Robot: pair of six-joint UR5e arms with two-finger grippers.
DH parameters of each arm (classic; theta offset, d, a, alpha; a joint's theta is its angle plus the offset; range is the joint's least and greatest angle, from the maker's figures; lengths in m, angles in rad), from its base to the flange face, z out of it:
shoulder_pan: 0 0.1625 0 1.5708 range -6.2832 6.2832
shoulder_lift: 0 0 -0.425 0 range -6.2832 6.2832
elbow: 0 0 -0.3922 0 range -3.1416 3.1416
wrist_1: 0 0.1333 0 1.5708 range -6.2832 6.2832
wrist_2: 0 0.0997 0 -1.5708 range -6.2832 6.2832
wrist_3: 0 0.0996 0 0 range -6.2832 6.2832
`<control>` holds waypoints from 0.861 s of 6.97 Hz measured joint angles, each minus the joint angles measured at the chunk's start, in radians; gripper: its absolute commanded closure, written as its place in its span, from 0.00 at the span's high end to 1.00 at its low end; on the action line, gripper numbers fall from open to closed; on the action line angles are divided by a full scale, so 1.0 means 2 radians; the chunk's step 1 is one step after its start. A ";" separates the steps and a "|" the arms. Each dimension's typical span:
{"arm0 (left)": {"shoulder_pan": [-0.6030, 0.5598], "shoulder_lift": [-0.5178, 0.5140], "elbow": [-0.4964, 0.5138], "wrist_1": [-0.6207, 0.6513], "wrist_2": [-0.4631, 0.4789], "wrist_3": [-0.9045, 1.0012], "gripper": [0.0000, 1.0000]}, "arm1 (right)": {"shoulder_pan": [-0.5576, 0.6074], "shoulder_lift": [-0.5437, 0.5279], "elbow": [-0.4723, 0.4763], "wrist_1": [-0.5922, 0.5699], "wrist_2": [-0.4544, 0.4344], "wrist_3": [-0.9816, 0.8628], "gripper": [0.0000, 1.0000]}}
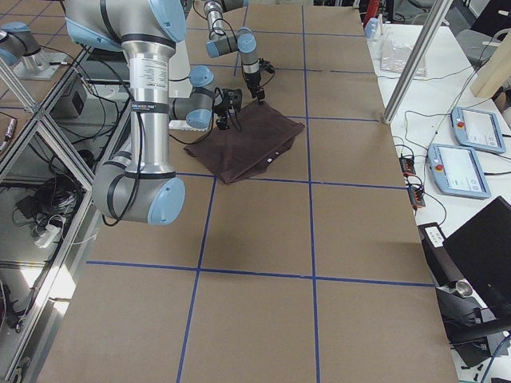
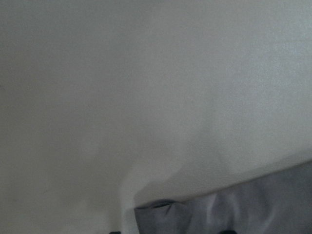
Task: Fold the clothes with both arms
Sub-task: 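Grasp the shirt corner with the left gripper beside the held right corner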
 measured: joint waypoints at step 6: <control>-0.008 -0.003 0.001 0.003 -0.003 0.026 0.00 | 0.003 0.001 0.001 0.000 0.001 0.000 1.00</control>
